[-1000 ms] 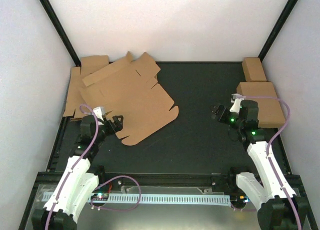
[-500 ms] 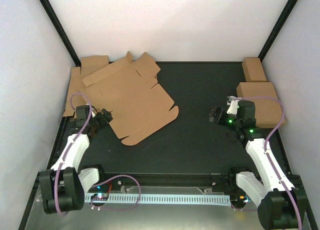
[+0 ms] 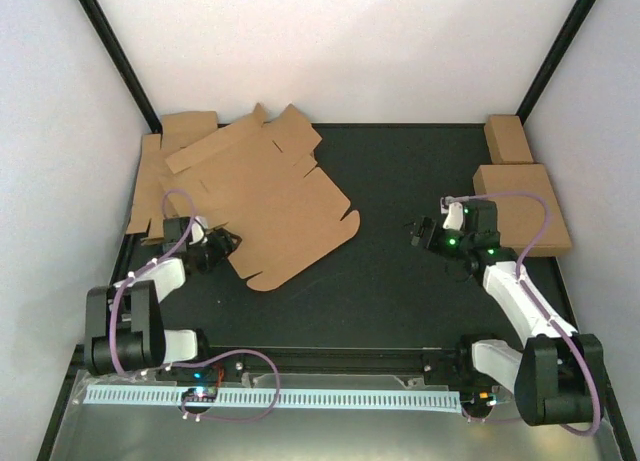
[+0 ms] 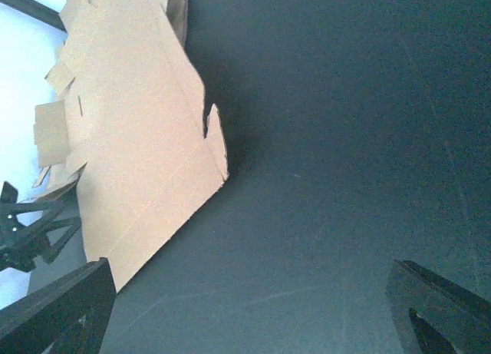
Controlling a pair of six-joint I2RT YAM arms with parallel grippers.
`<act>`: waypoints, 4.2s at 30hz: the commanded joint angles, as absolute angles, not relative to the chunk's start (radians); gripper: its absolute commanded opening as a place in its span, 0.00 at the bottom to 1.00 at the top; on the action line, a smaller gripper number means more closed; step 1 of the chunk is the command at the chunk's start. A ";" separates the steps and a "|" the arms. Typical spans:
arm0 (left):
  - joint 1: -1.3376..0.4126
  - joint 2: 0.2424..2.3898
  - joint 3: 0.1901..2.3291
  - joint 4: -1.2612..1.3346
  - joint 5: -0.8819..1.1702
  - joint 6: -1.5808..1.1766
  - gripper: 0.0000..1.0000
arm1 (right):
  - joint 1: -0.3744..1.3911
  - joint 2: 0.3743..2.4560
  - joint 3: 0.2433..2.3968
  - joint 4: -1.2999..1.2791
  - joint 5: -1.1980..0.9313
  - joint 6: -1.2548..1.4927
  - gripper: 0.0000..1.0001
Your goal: Fold the paper box
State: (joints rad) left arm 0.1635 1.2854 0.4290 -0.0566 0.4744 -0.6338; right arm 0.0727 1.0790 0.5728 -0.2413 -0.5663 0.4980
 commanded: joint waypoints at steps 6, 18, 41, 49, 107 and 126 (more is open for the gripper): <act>0.168 1.308 0.438 -0.059 0.430 -0.647 0.83 | 0.079 1.089 0.566 -0.177 -0.622 0.507 1.00; 0.168 1.290 0.370 0.085 0.494 -0.712 0.61 | 0.083 1.103 0.599 -0.194 -0.636 0.500 1.00; -0.011 0.719 0.228 0.153 0.478 -1.284 0.02 | 0.408 1.071 0.354 0.191 -0.503 1.047 0.94; -0.154 0.612 0.194 0.122 0.425 -1.451 0.02 | 0.562 1.159 0.334 0.436 -0.470 1.223 0.94; -0.211 1.154 0.814 -0.109 0.112 -0.370 0.99 | 0.557 0.734 0.920 -0.743 0.031 0.159 0.02; -0.080 1.260 0.839 -0.122 0.366 -0.323 0.57 | 0.557 0.630 0.798 -0.568 0.011 0.110 0.02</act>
State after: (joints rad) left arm -0.0860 1.3235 0.8440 -0.1455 0.3107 -0.3321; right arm 0.5594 0.6250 0.8009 -0.6437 0.0219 0.1055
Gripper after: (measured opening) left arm 0.568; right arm 0.020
